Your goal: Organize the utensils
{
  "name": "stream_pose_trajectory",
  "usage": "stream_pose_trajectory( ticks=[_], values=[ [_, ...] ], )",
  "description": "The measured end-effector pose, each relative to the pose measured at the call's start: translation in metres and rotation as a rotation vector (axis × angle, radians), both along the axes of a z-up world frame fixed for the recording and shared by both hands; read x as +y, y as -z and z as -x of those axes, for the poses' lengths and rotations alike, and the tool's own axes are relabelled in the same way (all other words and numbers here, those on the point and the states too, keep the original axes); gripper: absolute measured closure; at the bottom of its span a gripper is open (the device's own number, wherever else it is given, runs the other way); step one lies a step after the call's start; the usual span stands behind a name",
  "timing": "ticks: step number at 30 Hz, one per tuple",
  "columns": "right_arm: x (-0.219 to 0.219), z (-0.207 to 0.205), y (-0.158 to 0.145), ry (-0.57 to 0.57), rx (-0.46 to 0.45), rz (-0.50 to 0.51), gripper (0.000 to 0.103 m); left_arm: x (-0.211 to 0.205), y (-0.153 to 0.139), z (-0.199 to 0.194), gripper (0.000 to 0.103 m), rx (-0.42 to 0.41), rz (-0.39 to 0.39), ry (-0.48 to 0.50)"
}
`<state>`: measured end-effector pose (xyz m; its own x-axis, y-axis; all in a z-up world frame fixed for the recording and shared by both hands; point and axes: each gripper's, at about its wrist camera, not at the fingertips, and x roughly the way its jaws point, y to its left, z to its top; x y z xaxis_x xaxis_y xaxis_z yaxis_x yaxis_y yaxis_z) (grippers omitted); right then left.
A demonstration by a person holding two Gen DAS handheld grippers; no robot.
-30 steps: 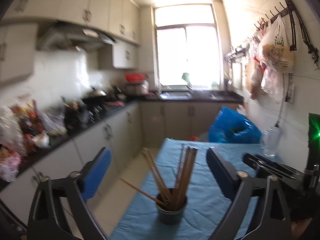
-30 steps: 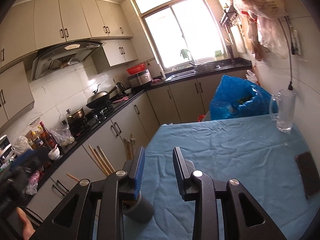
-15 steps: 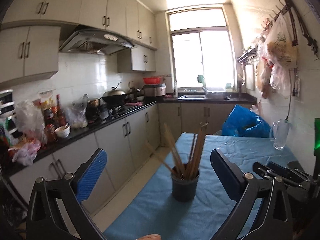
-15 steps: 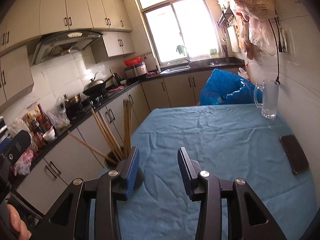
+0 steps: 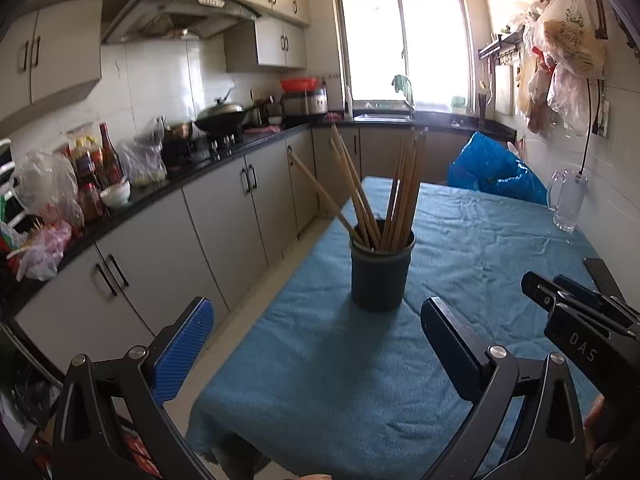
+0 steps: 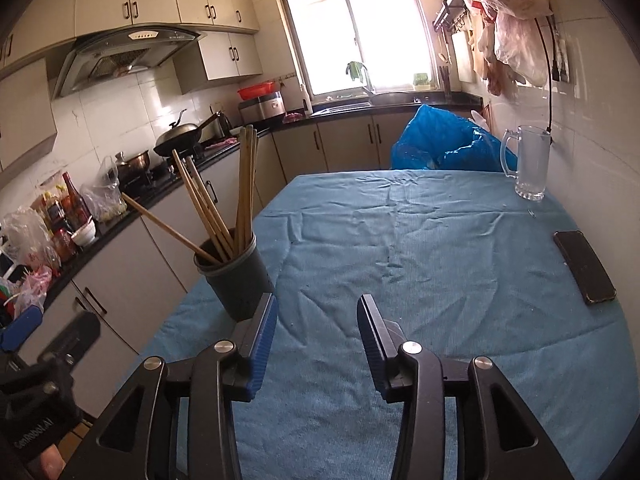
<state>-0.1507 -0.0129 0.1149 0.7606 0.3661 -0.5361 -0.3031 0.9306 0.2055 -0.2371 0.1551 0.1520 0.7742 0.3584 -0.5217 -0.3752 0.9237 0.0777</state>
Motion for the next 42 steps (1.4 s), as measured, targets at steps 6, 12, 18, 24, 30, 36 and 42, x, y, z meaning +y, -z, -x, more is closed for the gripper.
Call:
stream_pose_trajectory(
  ticks=[6,12,18,24,30,36,42],
  values=[
    [0.008,0.0,0.007,0.001,0.002,0.037,0.055,0.01,0.014,-0.007,0.0,0.046,0.047,0.008],
    [0.016,-0.003,0.014,-0.008,0.017,0.062,0.053,0.021,0.023,-0.012,0.0,0.077,0.085,0.008],
    [0.022,-0.007,0.017,-0.013,0.022,0.079,0.052,0.029,0.029,-0.017,0.0,0.094,0.11,0.004],
    [0.031,-0.009,0.021,-0.022,0.026,0.1,0.052,0.035,0.033,-0.02,0.0,0.107,0.124,0.004],
    [0.036,-0.011,0.024,-0.029,0.027,0.117,0.052,0.039,0.037,-0.024,0.0,0.119,0.139,0.006],
    [0.041,-0.013,0.028,-0.039,0.033,0.126,0.051,0.043,0.04,-0.028,0.0,0.13,0.148,0.008],
    [0.042,-0.014,0.03,-0.04,0.038,0.129,0.051,0.045,0.044,-0.032,0.0,0.146,0.158,0.005]
  ],
)
